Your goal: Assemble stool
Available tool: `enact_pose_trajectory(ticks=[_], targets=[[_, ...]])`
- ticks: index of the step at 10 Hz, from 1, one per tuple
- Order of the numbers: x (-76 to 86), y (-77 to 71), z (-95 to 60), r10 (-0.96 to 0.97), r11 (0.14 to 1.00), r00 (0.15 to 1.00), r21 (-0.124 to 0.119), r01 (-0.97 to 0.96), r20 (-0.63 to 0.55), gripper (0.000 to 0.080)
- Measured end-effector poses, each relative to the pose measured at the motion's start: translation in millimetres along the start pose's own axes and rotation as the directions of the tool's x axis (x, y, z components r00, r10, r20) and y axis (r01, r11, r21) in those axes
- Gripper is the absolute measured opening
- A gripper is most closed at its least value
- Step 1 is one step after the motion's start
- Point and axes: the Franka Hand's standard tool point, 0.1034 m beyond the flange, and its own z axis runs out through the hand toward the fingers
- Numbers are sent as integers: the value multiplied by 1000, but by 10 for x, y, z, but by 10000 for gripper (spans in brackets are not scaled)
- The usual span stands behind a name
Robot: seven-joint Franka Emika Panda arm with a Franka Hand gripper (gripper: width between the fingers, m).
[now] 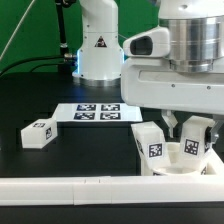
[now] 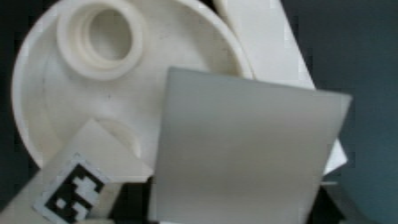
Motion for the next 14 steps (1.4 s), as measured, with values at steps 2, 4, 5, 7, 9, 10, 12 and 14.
enact_pose_trajectory(ticks=[2,4,5,7,9,10,12,14], targets=[[-26,23,30,388,920,921,48,-389,22,337],[-22,45,27,485,872,874,64,-486,26,337],[-24,44,28,538,840,843,62,-539,29,337],[-19,50,31,661,746,748,62,-663,50,337],[25,89,35,879,454,461,82,-887,125,337],[-4,70,38,951,250,261,86,-964,163,337],[-14,66,38,974,85,107,113,-990,202,337],[-15,71,45,970,119,141,119,-986,196,346]])
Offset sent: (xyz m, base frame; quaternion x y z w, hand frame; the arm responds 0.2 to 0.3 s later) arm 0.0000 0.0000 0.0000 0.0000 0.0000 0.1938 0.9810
